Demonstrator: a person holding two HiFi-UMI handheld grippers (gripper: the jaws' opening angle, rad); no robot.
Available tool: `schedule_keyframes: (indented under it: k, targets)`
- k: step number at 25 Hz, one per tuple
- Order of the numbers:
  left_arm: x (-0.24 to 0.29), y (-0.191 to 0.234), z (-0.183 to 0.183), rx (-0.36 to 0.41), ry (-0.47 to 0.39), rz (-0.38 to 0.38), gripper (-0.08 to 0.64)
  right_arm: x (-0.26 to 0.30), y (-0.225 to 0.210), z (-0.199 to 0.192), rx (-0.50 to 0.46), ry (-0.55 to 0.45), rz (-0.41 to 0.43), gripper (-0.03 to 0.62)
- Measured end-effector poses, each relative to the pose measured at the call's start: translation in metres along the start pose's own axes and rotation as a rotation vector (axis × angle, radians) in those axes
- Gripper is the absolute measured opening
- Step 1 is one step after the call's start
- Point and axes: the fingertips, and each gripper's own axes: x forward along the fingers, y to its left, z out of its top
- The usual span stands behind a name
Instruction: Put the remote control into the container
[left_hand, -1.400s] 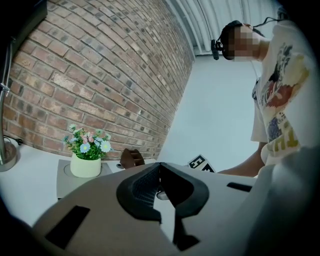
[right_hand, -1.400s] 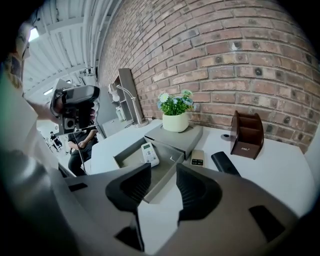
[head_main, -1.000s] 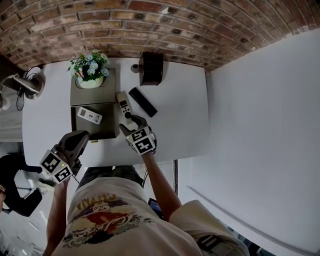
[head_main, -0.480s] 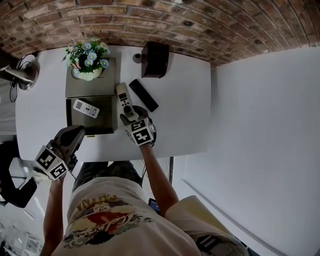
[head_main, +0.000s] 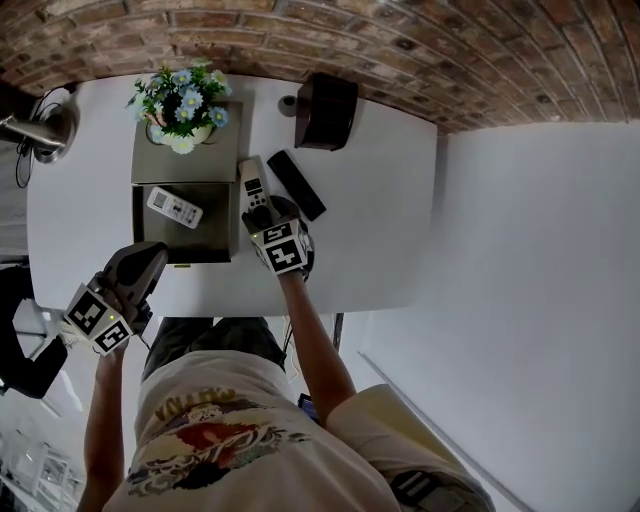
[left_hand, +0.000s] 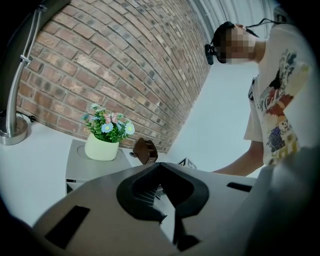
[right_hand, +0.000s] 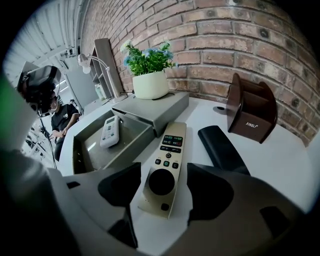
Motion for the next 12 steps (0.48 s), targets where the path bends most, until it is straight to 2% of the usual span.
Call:
schedule_keyframes:
  k: [9, 12]
  targets:
    - [0.001, 0.007, -0.005, -0.028, 0.011, 0.006, 0.006, 0.013, -0.004, -0.002, 0.006, 0.043, -0.019, 0.284]
    - [0.002, 0.008, -0.006, -0.033, 0.014, 0.007, 0.006, 0.014, -0.004, -0.002, -0.021, 0.048, -0.040, 0.284]
